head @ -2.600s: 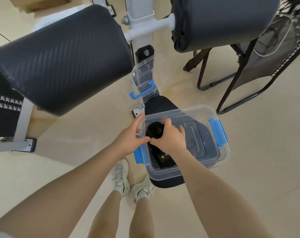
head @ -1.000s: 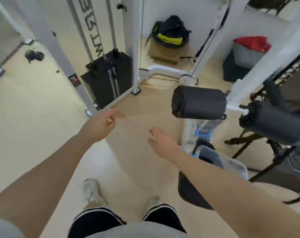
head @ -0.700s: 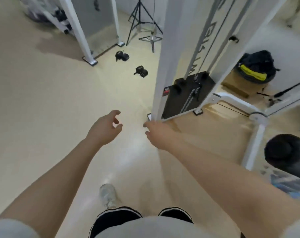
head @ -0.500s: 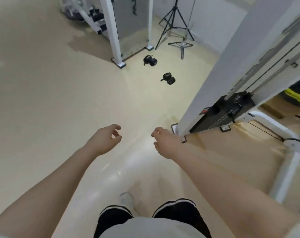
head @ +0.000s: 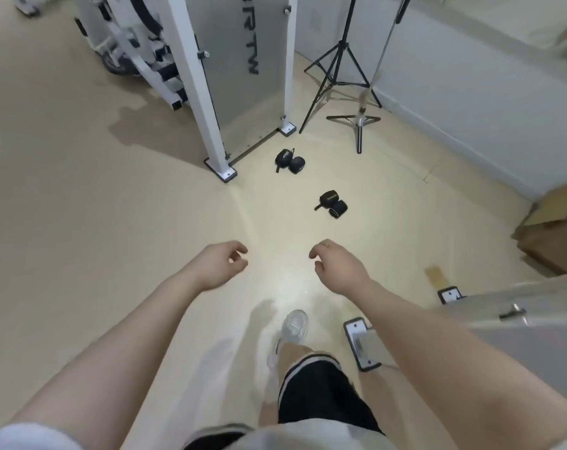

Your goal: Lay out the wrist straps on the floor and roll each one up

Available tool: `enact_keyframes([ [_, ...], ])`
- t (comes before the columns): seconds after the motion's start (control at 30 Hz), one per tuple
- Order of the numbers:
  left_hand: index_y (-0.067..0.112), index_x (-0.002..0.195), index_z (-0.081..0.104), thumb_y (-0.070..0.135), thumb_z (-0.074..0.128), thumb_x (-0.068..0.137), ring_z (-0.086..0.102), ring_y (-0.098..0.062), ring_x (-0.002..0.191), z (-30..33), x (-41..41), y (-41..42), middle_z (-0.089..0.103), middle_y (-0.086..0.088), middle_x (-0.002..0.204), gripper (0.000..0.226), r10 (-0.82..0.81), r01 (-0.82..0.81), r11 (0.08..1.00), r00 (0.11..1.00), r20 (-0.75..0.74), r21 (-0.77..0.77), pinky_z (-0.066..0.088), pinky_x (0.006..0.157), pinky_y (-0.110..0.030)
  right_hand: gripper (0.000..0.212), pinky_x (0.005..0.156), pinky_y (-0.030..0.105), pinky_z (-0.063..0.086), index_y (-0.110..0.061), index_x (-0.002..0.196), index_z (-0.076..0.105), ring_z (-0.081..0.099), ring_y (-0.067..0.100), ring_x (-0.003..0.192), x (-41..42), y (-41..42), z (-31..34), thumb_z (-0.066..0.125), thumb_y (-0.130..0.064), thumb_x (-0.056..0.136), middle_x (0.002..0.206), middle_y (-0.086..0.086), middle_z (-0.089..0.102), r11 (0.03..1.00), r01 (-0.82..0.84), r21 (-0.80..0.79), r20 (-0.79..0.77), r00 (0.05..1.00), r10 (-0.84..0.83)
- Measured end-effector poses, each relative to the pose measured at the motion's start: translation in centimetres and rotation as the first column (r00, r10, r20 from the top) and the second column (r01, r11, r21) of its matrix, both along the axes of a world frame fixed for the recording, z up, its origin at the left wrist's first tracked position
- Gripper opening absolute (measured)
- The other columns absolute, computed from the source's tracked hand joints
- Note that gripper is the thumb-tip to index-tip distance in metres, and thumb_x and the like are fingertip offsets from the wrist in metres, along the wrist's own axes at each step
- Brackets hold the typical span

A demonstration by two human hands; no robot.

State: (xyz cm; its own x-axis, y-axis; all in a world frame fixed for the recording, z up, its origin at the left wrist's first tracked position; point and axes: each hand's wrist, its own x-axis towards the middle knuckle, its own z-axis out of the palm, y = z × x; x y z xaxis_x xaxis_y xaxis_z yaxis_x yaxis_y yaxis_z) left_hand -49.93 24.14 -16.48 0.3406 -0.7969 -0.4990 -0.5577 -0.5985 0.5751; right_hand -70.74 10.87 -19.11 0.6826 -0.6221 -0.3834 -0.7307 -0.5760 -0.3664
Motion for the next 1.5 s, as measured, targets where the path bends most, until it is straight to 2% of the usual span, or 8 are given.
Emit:
enact_keyframes([
  [0.4, 0.01, 0.12, 0.056, 0.015, 0.05, 0.093, 0.062, -0.022, 0.088, -2.5, 17.5, -33.9, 0.057, 0.002, 0.086, 0.028, 0.027, -0.02, 0.999, 0.982, -0.185, 0.036, 0.042, 0.066, -0.02, 0.031, 0.082, 0.031, 0.044, -0.012, 0.122, 0.053, 0.052, 0.026, 0.109, 16.5, -29.5, -1.1, 0.038, -0.015, 0.095, 0.125, 0.007, 0.052, 0.968, 0.225, 0.112, -0.109, 0.971, -0.213],
  [0.67, 0.019, 0.119, 0.054, 0.02, 0.052, 0.093, 0.06, -0.019, 0.083, -17.3, 30.7, -54.7, 0.061, -0.003, 0.1, 0.026, -0.079, 0.123, 0.96, 0.981, -0.178, 0.251, 0.04, 0.059, -0.023, 0.028, 0.075, 0.026, 0.041, -0.01, 0.118, 0.055, 0.055, 0.025, 0.105, 28.3, -46.9, -15.3, 0.042, -0.014, 0.093, 0.118, 0.008, 0.06, 0.753, 0.582, 0.307, -0.161, 0.812, -0.561],
  [0.8, 0.017, 0.12, 0.05, 0.015, 0.049, 0.094, 0.059, -0.015, 0.074, -26.8, 33.8, -62.7, 0.059, -0.003, 0.098, 0.026, 0.083, -0.004, 0.949, 0.967, -0.239, 0.315, 0.039, 0.058, -0.024, 0.036, 0.089, 0.031, 0.043, -0.009, 0.128, 0.047, 0.051, 0.028, 0.115, 32.9, -52.8, -25.0, 0.045, -0.016, 0.093, 0.126, 0.012, 0.054, 0.641, 0.668, 0.379, -0.236, 0.739, -0.631],
  [1.0, 0.022, 0.138, 0.037, 0.024, 0.053, 0.09, 0.058, -0.022, 0.103, -44.3, 35.3, -69.6, 0.055, -0.002, 0.117, 0.051, 0.146, -0.063, 0.921, 0.971, -0.19, 0.384, 0.046, 0.09, -0.034, 0.044, 0.082, 0.028, 0.037, -0.011, 0.137, 0.037, 0.048, 0.025, 0.113, 37.0, -59.1, -41.8, 0.043, -0.018, 0.094, 0.137, 0.009, 0.044, 0.425, 0.762, 0.488, -0.324, 0.611, -0.722],
  [1.1, 0.022, 0.144, 0.028, 0.03, 0.057, 0.09, 0.049, -0.023, 0.116, -53.0, 35.0, -71.9, 0.045, -0.005, 0.134, 0.062, 0.113, -0.062, 0.935, 0.985, -0.129, 0.349, 0.038, 0.087, -0.027, 0.044, 0.08, 0.028, 0.038, -0.009, 0.135, 0.036, 0.047, 0.024, 0.098, 39.1, -61.9, -50.7, 0.046, -0.024, 0.094, 0.132, 0.01, 0.043, 0.249, 0.831, 0.498, -0.325, 0.445, -0.834],
  [1.27, 0.016, 0.137, 0.036, 0.047, 0.065, 0.082, 0.049, -0.017, 0.097, -64.4, 34.5, -74.2, 0.05, -0.002, 0.122, 0.069, 0.134, -0.09, 0.927, 0.986, -0.099, 0.363, 0.039, 0.076, -0.026, 0.071, 0.094, 0.04, 0.045, -0.01, 0.139, 0.029, 0.047, 0.03, 0.117, 42.3, -64.4, -62.7, 0.063, -0.038, 0.084, 0.134, 0.011, 0.042, -0.047, 0.836, 0.546, -0.314, 0.152, -0.937],
  [1.37, 0.013, 0.122, 0.046, 0.057, 0.075, 0.063, 0.054, -0.021, 0.101, -69.0, 34.8, -75.2, 0.052, -0.004, 0.116, 0.079, 0.099, -0.105, 0.944, 0.994, 0.035, 0.313, 0.049, 0.082, -0.034, 0.083, 0.097, 0.045, 0.046, -0.01, 0.136, 0.029, 0.045, 0.032, 0.12, 43.0, -65.5, -67.3, 0.072, -0.045, 0.074, 0.132, 0.012, 0.04, -0.009, 0.882, 0.47, -0.307, 0.154, -0.939],
  [1.5, 0.013, 0.109, 0.047, 0.038, 0.079, 0.068, 0.052, -0.014, 0.082, -68.7, 34.5, -76.0, 0.054, 0.004, 0.095, 0.058, 0.148, -0.134, 0.945, 0.989, -0.025, 0.298, 0.039, 0.053, -0.018, 0.078, 0.088, 0.045, 0.052, -0.009, 0.127, 0.035, 0.054, 0.031, 0.109, 42.2, -64.9, -67.5, 0.079, -0.036, 0.068, 0.124, 0.011, 0.048, -0.011, 0.857, 0.515, -0.286, 0.16, -0.945],
])
